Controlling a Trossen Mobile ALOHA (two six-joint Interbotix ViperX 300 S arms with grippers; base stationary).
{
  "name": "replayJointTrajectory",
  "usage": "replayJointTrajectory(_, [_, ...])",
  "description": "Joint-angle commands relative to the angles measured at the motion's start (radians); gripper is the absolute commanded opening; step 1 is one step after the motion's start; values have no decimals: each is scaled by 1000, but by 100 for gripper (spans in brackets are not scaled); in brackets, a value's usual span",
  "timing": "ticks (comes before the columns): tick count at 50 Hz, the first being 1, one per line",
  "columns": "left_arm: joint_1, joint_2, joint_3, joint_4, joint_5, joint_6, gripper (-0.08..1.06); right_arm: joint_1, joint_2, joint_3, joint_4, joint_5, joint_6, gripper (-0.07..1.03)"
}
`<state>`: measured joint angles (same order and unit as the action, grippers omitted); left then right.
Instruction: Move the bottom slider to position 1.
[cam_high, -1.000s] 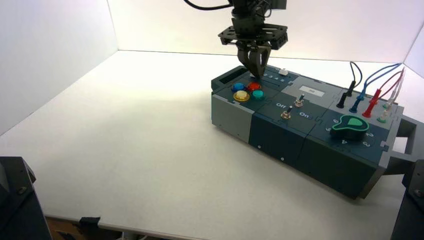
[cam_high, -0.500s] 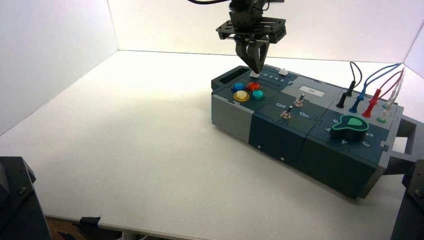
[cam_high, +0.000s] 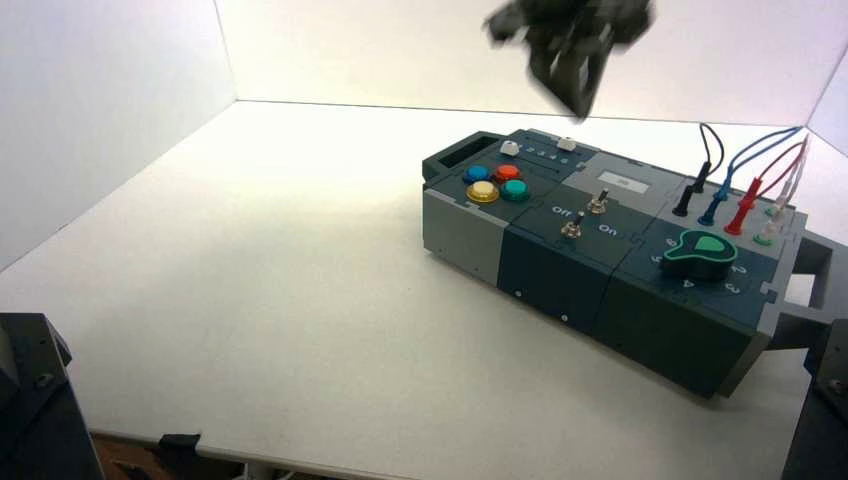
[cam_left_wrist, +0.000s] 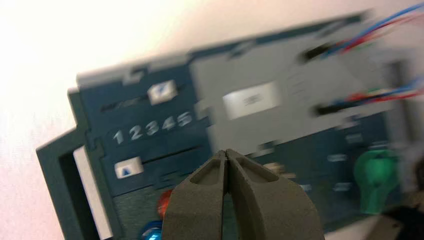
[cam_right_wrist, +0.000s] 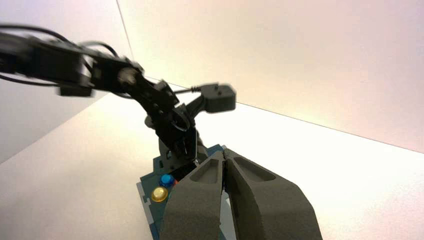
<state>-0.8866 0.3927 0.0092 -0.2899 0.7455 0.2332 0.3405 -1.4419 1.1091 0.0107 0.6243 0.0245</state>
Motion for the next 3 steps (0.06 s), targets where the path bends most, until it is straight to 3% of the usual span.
replayJointTrajectory(1, [5,-132,2,-5,-28,-8,-3,-3,12,-12,3,-11,3,-2])
replayJointTrajectory(3, [3,-166,9,-6,-35,-8,-3,-3,12,-11,3,-9,2,-2])
